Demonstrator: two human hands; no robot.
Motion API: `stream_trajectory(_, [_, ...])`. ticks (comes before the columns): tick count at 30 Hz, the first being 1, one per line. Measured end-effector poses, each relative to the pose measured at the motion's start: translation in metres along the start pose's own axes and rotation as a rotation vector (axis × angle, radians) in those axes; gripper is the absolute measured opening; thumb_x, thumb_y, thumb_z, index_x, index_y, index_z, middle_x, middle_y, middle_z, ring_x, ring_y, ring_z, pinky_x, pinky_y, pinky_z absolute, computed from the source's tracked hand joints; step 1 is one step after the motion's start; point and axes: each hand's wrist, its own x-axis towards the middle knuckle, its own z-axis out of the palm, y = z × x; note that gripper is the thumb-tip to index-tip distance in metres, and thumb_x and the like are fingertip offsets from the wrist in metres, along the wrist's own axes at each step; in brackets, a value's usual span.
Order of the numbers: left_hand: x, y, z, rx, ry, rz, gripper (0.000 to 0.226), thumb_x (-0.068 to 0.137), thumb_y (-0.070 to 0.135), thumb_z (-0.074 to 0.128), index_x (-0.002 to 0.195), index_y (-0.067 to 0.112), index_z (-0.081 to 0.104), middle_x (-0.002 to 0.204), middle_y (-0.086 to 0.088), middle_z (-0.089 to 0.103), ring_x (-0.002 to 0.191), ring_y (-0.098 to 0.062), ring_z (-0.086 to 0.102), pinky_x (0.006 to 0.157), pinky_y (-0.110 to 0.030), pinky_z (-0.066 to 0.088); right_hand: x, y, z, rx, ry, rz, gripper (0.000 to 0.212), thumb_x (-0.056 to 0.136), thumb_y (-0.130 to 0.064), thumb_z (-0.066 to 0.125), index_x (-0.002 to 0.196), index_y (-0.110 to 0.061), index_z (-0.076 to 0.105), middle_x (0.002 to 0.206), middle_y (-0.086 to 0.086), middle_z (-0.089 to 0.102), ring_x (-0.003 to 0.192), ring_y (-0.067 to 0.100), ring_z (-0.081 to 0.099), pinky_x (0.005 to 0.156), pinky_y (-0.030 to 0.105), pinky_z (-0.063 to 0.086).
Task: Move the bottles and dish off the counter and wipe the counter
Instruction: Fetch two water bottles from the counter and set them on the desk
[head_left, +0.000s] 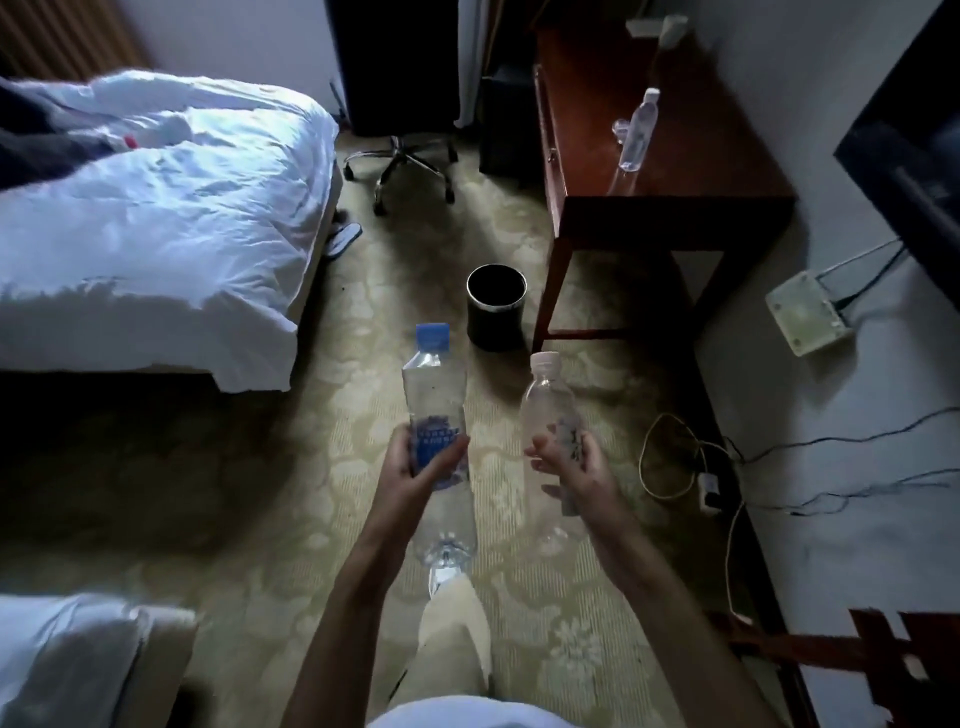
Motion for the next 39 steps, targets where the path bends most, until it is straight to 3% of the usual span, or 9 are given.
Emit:
stream_trajectory(4, [0.127, 0.062, -0.007, 0.036, -0.101, 0.04, 0.048, 0.081, 0.035, 0.074, 0.121, 0.02, 0.053, 0.113, -0.007, 0.068, 0.103, -0.021, 0.069, 0.087, -0.035, 0.057, 0.105, -0.073, 0.015, 0.019, 0.046, -0.047, 0.055, 0.076, -0.052, 0.072, 0.122, -0.03, 0.052, 0.115, -0.006, 0.069, 0.099, 0.005, 0.068, 0.087, 0.031, 0.053])
stream_trajectory(11, [0.319, 0.133, 0.015, 0.067, -0.269, 0.079, 0.042, 0.087, 0.022, 0.068, 0.124, 0.017, 0.05, 0.113, -0.006, 0.066, 0.101, -0.017, 0.068, 0.076, -0.022, 0.056, 0.265, -0.141, 0.016, 0.207, 0.204, -0.045, 0.047, 0.078, -0.036, 0.076, 0.118, -0.025, 0.055, 0.111, -0.002, 0.072, 0.101, 0.015, 0.071, 0.09, 0.039, 0.056])
stream_trajectory(17, [0.492, 0.131, 0.052, 0.091, -0.345, 0.03, 0.048, 0.082, 0.023, 0.074, 0.124, 0.019, 0.052, 0.116, -0.003, 0.068, 0.102, -0.018, 0.069, 0.08, -0.027, 0.056, 0.439, -0.161, -0.008, 0.386, 0.33, -0.003, 0.082, 0.047, -0.043, 0.091, 0.111, -0.015, 0.048, 0.103, 0.005, 0.07, 0.095, 0.02, 0.069, 0.091, 0.041, 0.053])
stream_trajectory(21, [0.613, 0.149, 0.084, 0.119, -0.364, -0.038, 0.055, 0.071, 0.027, 0.084, 0.117, 0.018, 0.054, 0.114, -0.012, 0.068, 0.099, -0.027, 0.069, 0.084, -0.043, 0.057, 0.551, -0.189, -0.035, 0.387, 0.412, -0.018, 0.048, 0.08, -0.008, 0.074, 0.113, -0.012, 0.039, 0.111, 0.011, 0.064, 0.084, 0.008, 0.067, 0.081, 0.026, 0.056])
stream_trajectory(24, [0.692, 0.174, 0.114, 0.168, -0.417, -0.006, 0.062, 0.066, 0.019, 0.088, 0.114, 0.008, 0.052, 0.108, -0.019, 0.066, 0.092, -0.025, 0.067, 0.083, -0.046, 0.056, 0.609, -0.218, -0.061, 0.326, 0.442, -0.03, 0.048, 0.084, -0.006, 0.071, 0.117, -0.011, 0.036, 0.113, 0.011, 0.063, 0.081, 0.004, 0.066, 0.065, 0.012, 0.053])
stream_trajectory(29, [0.83, 0.204, 0.178, 0.242, -0.613, 0.092, 0.064, 0.064, 0.004, 0.086, 0.117, 0.012, 0.05, 0.108, -0.003, 0.067, 0.098, -0.018, 0.068, 0.085, -0.039, 0.057, 0.702, -0.245, -0.102, 0.207, 0.631, -0.069, 0.065, 0.079, -0.002, 0.076, 0.129, 0.0, 0.035, 0.12, 0.018, 0.056, 0.091, 0.007, 0.058, 0.066, 0.007, 0.05])
stream_trajectory(33, [0.927, 0.205, 0.222, 0.34, -0.798, 0.184, 0.069, 0.065, -0.001, 0.085, 0.121, 0.017, 0.05, 0.12, -0.006, 0.064, 0.105, -0.017, 0.067, 0.086, -0.033, 0.056, 0.763, -0.243, -0.111, 0.146, 0.849, -0.06, 0.07, 0.068, 0.002, 0.083, 0.124, 0.001, 0.042, 0.112, 0.011, 0.058, 0.091, 0.0, 0.057, 0.072, 0.003, 0.045])
stream_trajectory(36, [0.995, 0.201, 0.253, 0.406, -0.929, 0.234, 0.067, 0.063, 0.007, 0.086, 0.121, 0.016, 0.052, 0.115, -0.012, 0.066, 0.1, -0.026, 0.068, 0.088, -0.043, 0.058, 0.808, -0.239, -0.108, 0.092, 1.052, -0.046, 0.077, 0.058, -0.004, 0.09, 0.12, -0.009, 0.044, 0.112, 0.003, 0.06, 0.096, 0.002, 0.061, 0.087, 0.019, 0.047])
stream_trajectory(39, [1.043, 0.203, 0.278, 0.532, -1.07, 0.285, 0.066, 0.055, 0.019, 0.086, 0.112, 0.021, 0.054, 0.106, -0.004, 0.069, 0.093, -0.024, 0.069, 0.08, -0.039, 0.059, 0.84, -0.244, -0.096, 0.158, 1.259, 0.058, 0.09, 0.057, -0.003, 0.09, 0.133, -0.014, 0.042, 0.116, -0.001, 0.058, 0.102, 0.012, 0.059, 0.087, 0.023, 0.046])
